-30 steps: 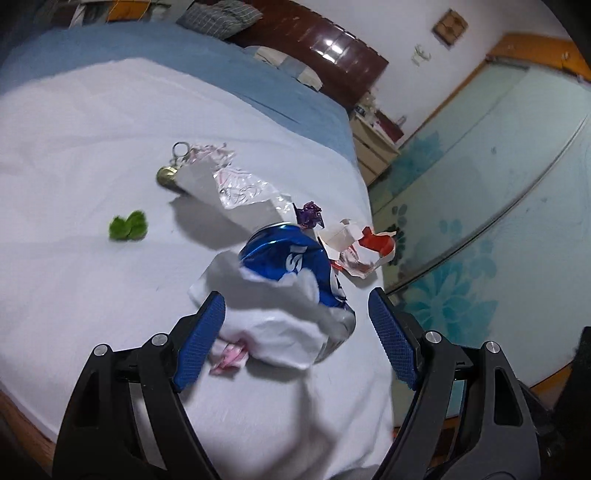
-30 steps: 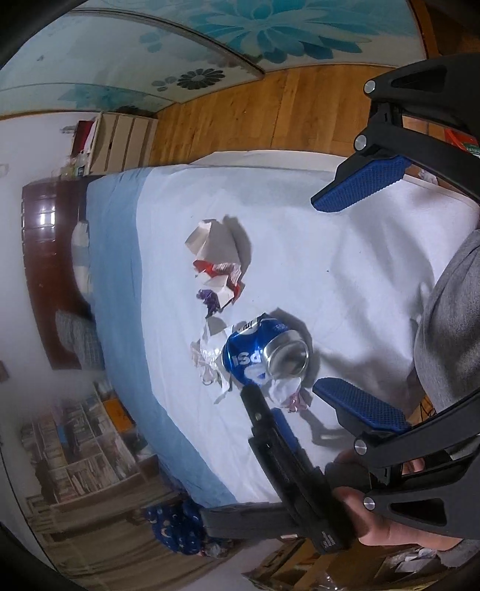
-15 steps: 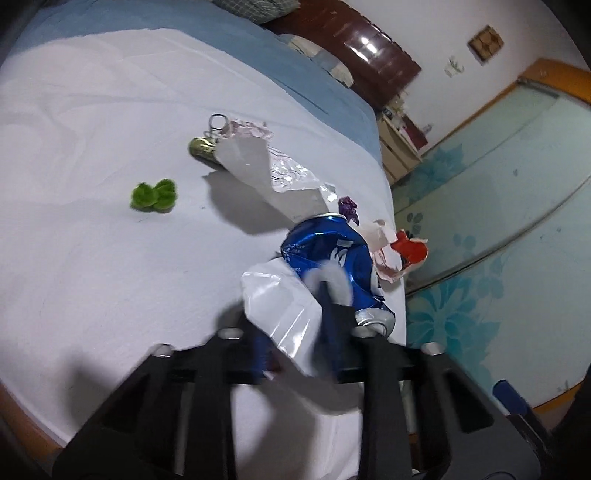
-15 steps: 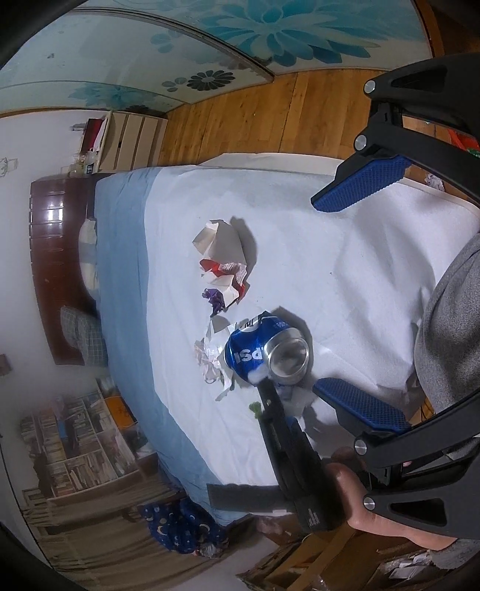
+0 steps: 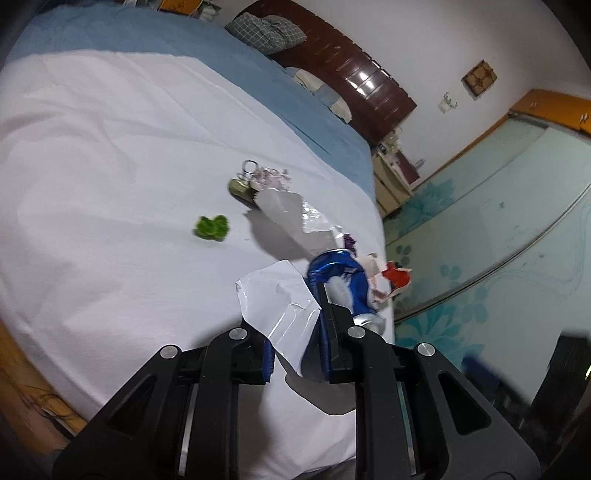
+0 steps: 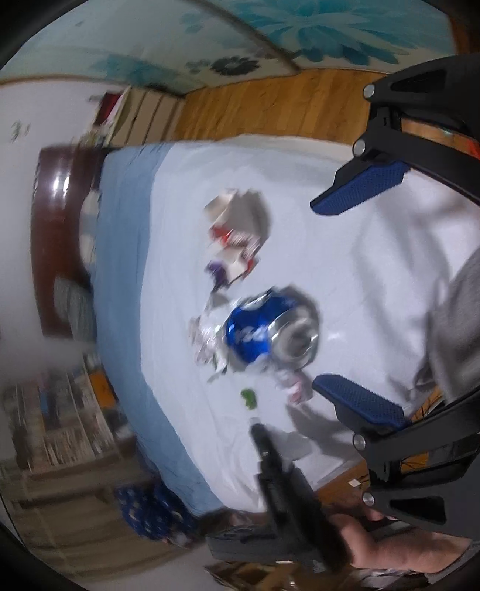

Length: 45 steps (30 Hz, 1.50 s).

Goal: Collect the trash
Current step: 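Grasp the white plastic wrapper with the left gripper while the right gripper grasps the Pepsi can, then carry the wrapper to the red wastebasket and open the left gripper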

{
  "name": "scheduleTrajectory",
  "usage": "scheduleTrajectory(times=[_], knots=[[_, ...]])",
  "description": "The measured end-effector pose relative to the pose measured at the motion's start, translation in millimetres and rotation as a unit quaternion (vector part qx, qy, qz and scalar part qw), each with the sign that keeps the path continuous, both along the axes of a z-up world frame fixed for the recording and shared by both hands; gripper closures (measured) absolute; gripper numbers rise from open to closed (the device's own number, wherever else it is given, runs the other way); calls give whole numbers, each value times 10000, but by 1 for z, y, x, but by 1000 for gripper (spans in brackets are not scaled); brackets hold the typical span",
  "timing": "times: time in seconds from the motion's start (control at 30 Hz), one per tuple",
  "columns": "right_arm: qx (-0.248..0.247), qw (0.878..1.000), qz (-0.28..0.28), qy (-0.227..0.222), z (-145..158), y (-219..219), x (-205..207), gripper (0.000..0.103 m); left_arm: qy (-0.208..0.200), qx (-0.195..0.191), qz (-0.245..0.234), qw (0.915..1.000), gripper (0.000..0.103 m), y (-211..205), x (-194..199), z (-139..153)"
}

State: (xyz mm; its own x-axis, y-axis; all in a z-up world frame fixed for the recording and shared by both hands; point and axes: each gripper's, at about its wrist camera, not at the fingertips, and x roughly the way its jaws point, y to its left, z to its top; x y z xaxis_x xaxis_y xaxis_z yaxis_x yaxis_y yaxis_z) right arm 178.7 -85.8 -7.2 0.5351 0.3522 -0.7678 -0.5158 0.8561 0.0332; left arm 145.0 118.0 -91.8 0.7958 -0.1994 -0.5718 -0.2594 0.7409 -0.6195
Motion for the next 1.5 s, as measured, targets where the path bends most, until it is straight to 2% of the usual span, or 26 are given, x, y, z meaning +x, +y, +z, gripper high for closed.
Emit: scheduleTrajectory(times=[0.07,0.17,0.3,0.37,0.47,0.5,0.53,0.57,0.6,0.7,0.83,1.07,1.2,1.37,1.5], knots=[[-214,9991,323,-161,-3,29,11,19,63,199,0,9998,85,1,-4,1],[-398,9964,744,-4,-17,67,27,27,118,293,-10,9995,85,5,-10,1],[-860,9926,837,165,-38,104,49,31,168,246,33,9996,85,15,-16,-1],[-1023,9899,900,403,-54,115,58,32,158,224,78,9996,85,19,-20,-1],[-1264,9853,865,753,-75,122,71,56,120,163,126,9997,85,25,-24,-1],[-1330,9843,827,815,-80,123,75,58,118,147,131,9997,85,26,-25,-1],[-1324,9847,817,780,-80,122,76,60,121,142,130,9997,85,24,-25,0],[-1322,9850,827,742,-80,122,76,74,120,144,122,9998,85,24,-25,0],[-1311,9853,824,723,-79,122,75,82,110,142,115,9998,85,24,-25,1],[-1064,9886,786,719,-71,116,73,83,32,158,70,9998,85,21,-25,4],[-577,9929,803,661,-43,98,61,83,-132,247,10,9996,85,15,-28,12],[476,9964,676,184,51,5,18,83,-533,677,-158,9962,85,-15,-56,44],[718,9968,331,-95,102,-99,-6,83,-934,985,-402,9899,85,-57,-70,84],[838,9941,-661,-183,132,-246,-21,83,-1340,1252,-1138,9764,85,-139,-63,135],[712,9857,-1513,-229,128,-350,-38,83,-1370,1296,-1971,9621,85,-230,-43,164]])
